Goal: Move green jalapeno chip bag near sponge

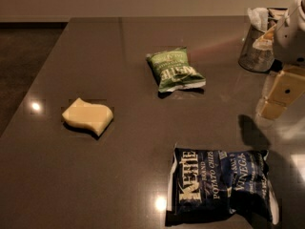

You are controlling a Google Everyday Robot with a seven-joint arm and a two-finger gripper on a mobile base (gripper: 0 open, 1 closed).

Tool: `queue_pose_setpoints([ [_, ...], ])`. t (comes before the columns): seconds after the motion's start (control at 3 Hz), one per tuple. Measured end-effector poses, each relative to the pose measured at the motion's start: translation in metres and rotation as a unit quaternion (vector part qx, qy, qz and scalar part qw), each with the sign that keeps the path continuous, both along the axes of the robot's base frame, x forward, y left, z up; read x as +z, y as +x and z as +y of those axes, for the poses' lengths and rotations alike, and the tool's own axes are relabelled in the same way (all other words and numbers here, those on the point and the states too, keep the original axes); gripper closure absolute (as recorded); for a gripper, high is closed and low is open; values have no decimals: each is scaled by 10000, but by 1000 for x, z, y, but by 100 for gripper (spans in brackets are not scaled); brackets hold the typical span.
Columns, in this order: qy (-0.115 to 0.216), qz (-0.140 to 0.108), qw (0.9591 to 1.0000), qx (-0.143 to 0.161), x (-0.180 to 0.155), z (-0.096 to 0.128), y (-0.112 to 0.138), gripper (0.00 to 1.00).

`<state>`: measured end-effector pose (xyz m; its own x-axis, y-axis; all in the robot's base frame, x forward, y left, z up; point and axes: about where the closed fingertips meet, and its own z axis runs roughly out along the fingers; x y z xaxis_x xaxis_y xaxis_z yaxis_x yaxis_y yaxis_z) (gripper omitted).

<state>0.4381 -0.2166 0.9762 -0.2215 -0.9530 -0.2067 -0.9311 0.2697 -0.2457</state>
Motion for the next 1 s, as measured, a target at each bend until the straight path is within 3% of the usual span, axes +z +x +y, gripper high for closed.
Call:
queue_pose_setpoints([
  [0.33, 0, -1, 10000, 0, 0, 0, 0, 0],
  [1.0, 157, 48, 9998, -100, -14, 24, 30, 0],
])
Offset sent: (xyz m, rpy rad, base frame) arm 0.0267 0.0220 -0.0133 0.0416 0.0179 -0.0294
